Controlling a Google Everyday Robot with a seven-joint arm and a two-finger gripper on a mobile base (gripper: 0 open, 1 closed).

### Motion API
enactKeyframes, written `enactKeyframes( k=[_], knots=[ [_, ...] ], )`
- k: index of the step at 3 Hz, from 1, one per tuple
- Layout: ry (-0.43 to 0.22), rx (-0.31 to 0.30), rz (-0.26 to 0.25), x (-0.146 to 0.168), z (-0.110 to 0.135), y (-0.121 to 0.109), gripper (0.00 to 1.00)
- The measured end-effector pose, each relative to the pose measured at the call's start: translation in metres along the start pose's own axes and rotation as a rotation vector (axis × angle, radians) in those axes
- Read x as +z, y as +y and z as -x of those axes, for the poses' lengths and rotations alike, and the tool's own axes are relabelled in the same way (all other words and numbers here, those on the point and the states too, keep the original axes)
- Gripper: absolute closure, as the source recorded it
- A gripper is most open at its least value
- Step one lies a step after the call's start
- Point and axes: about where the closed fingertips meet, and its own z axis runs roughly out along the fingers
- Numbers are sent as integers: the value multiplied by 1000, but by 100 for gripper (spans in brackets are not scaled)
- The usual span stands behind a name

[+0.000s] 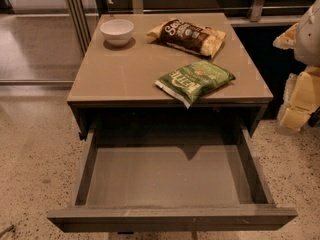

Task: Place green jalapeno chip bag into top drawer

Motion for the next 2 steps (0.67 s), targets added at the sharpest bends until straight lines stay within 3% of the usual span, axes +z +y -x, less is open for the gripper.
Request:
enactKeyframes(
  k=[2],
  knots=[
    [-19,-7,-21,0,3,-3,0]
  ],
)
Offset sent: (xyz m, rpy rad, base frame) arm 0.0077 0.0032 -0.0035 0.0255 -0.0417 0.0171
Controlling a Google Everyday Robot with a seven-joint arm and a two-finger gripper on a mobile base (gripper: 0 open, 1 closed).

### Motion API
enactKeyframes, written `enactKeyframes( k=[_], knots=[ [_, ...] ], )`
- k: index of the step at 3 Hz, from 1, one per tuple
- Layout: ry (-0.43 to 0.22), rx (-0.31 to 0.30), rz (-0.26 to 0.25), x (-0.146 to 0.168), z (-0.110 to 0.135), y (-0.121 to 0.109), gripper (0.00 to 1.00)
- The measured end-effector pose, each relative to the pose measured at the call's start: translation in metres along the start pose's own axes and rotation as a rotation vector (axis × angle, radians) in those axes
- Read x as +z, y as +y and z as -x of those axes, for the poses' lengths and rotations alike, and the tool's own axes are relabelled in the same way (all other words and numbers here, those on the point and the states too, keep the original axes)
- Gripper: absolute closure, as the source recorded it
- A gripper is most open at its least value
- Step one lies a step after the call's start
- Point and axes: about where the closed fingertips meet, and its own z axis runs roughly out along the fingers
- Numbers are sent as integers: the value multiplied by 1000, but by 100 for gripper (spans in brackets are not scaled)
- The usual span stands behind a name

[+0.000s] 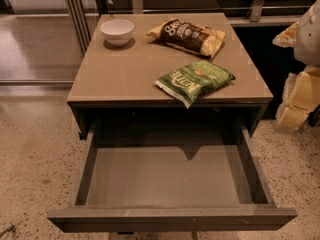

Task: Place green jalapeno chip bag into top drawer

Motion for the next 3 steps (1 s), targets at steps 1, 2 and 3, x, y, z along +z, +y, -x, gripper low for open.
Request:
enactKeyframes(
  k=[1,2,3],
  knots=[
    [-76,-15,-25,20,9,-8,0],
    [-181,-47,-59,52,40,-29,0],
    [-271,-72,-68,84,72,-51,0]
  ],
)
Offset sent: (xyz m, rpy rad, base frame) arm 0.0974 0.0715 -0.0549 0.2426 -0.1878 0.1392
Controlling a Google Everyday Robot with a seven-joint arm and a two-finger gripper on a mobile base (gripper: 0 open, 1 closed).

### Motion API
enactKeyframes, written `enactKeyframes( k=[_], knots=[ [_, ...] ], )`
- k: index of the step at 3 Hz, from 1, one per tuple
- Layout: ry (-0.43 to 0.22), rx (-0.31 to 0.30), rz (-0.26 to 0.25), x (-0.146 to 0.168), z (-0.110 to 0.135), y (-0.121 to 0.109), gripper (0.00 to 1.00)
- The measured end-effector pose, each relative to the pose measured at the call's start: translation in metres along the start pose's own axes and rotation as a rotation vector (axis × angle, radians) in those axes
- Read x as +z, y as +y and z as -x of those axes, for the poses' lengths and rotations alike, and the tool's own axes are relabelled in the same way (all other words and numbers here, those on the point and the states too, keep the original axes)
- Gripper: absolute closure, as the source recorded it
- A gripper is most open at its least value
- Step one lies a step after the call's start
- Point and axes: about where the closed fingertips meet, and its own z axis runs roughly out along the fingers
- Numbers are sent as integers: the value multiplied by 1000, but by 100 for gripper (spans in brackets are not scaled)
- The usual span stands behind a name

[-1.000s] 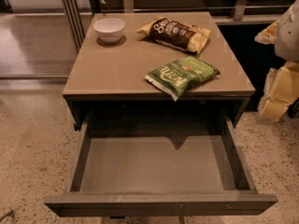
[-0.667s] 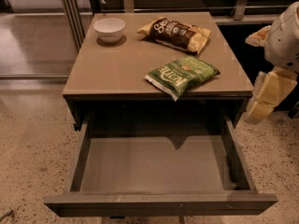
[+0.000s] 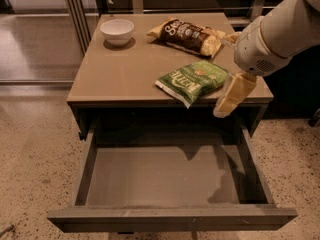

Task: Place green jalapeno chip bag into top drawer

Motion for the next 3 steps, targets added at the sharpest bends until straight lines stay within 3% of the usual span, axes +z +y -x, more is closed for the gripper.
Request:
enactKeyframes(
  k=[1,3],
  knots=[
    [-50,5,13,37,10,-17,12],
    [-69,20,59,87,10,-31,51]
  ],
)
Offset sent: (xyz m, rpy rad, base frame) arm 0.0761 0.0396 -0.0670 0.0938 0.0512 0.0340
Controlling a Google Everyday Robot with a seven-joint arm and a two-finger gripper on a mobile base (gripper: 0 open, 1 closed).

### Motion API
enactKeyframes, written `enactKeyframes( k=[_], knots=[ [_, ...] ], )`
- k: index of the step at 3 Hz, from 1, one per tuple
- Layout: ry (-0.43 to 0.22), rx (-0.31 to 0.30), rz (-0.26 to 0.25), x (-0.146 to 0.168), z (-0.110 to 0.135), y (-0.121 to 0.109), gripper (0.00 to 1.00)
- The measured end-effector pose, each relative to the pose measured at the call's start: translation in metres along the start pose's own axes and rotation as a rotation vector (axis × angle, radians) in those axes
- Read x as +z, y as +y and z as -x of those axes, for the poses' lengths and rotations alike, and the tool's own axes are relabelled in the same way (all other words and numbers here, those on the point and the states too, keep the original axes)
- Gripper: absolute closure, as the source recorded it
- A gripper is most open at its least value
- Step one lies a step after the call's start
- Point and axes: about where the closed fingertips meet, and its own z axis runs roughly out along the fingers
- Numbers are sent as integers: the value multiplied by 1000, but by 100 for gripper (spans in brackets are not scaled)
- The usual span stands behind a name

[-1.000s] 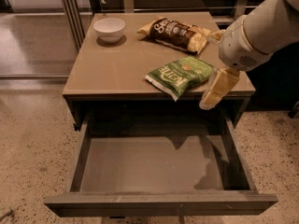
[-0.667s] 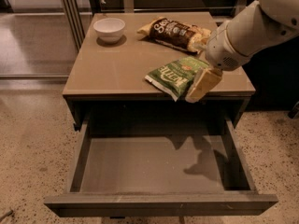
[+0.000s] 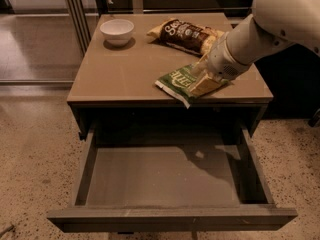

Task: Place green jalapeno chip bag into top drawer

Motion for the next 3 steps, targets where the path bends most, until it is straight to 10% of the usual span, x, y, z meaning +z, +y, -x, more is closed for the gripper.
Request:
enactKeyframes(
  k=[2,3],
  knots=[
    [26,-4,48,34,-9,-2,18],
    [40,-11,70,47,-11,0,26]
  ],
)
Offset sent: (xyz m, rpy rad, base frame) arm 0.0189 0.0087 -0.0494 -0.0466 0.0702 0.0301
